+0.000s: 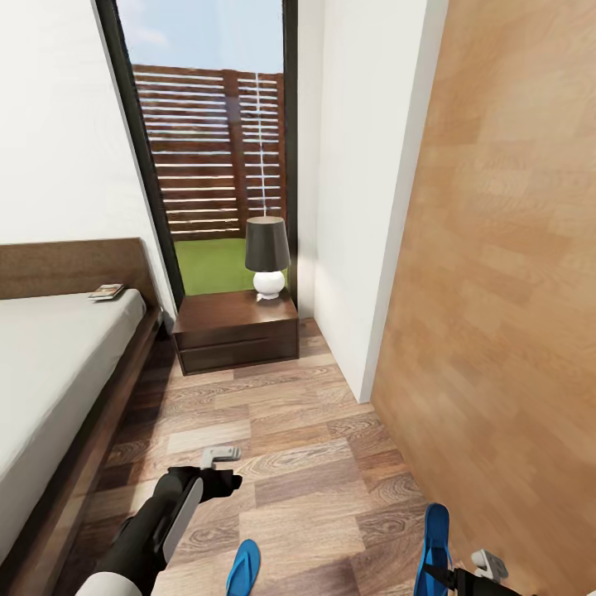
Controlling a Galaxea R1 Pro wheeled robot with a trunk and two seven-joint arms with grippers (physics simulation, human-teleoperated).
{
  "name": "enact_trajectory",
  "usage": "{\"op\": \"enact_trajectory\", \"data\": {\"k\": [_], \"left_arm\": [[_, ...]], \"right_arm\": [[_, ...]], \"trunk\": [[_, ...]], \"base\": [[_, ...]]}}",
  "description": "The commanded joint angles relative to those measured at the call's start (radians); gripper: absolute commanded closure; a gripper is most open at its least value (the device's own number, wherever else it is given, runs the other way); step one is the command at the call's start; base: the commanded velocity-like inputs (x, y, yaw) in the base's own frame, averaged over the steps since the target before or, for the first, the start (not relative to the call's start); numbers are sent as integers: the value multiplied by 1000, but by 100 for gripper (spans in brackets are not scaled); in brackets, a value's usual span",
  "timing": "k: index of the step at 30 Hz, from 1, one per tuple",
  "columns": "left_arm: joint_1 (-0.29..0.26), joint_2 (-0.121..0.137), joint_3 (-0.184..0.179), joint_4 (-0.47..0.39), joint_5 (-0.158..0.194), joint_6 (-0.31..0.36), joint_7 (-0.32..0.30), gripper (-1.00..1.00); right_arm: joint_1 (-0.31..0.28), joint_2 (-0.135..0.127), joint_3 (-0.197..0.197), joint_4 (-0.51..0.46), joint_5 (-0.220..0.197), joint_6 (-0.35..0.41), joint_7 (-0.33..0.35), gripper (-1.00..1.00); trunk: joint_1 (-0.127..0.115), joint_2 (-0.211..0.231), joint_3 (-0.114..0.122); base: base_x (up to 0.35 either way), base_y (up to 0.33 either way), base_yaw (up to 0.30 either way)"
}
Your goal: In the bedroom, move the book from the bed onto either nightstand, and place the two sandals side by side next to the bed.
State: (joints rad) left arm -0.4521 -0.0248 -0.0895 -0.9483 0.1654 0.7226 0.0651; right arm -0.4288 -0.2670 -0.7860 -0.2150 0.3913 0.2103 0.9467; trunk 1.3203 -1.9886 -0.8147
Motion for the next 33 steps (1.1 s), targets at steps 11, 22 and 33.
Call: {"op": "enact_trajectory", "data": {"k": [11, 22, 33], "left_arm": [[0, -1, -1, -4, 9, 16, 7, -100], [0, -1, -2, -4, 9, 18, 7, -100], [0, -1, -3, -5, 9, 18, 7, -100]], "right_arm": [[-1, 0, -9, 1, 4, 11, 6, 100], [-1, 0, -9, 2, 4, 11, 6, 100], [-1, 0, -9, 2, 4, 11, 6, 100]], "trunk": [[-4, 7, 2], [-46, 84, 37], [-73, 133, 59]], "base": [[0, 0, 0], [0, 0, 0], [0, 0, 0]]}}
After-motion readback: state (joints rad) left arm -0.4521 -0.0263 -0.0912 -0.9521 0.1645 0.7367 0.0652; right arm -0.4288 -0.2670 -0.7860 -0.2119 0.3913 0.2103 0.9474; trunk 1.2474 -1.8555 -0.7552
